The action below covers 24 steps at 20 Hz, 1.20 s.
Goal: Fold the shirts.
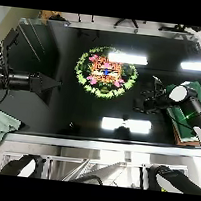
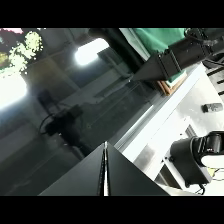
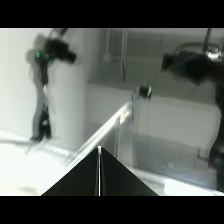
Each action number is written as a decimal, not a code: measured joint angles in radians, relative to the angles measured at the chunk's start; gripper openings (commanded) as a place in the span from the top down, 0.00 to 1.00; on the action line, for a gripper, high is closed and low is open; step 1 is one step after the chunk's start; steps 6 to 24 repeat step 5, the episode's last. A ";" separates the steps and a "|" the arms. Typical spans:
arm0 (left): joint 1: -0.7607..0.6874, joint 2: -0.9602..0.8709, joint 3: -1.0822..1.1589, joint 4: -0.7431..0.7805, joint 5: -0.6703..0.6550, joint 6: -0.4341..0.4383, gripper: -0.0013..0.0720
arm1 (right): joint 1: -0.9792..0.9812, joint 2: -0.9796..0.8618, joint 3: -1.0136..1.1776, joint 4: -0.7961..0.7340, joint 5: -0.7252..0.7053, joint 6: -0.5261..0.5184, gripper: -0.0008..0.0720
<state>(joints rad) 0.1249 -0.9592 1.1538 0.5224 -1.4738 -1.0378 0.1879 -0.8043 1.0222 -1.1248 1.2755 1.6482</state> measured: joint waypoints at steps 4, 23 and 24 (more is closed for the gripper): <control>0.000 0.000 0.000 0.000 0.000 0.000 0.97 | 0.005 0.001 -0.003 0.005 0.028 0.000 0.96; 0.000 0.000 0.000 0.000 0.000 0.000 0.97 | 0.006 0.001 -0.003 0.006 0.029 0.000 0.96; 0.000 0.000 0.000 0.000 0.000 0.000 0.97 | 0.006 0.001 -0.003 0.006 0.029 0.000 0.96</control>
